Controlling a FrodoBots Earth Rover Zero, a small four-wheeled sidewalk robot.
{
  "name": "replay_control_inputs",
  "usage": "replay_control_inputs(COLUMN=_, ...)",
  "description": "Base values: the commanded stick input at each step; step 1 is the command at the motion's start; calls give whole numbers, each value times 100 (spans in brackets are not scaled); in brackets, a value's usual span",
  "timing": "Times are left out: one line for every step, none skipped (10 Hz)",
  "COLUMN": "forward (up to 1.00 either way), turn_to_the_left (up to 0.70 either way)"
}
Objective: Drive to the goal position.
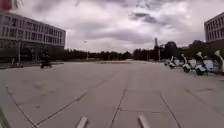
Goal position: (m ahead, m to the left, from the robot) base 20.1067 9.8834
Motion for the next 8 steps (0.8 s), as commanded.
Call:
replay_control_inputs(forward=70, turn_to_the_left=1)
replay_control_inputs(forward=70, turn_to_the_left=1)
replay_control_inputs(forward=70, turn_to_the_left=1)
replay_control_inputs(forward=70, turn_to_the_left=1)
replay_control_inputs(forward=70, turn_to_the_left=1)
replay_control_inputs(forward=70, turn_to_the_left=1)
replay_control_inputs(forward=70, turn_to_the_left=1)
replay_control_inputs(forward=70, turn_to_the_left=1)
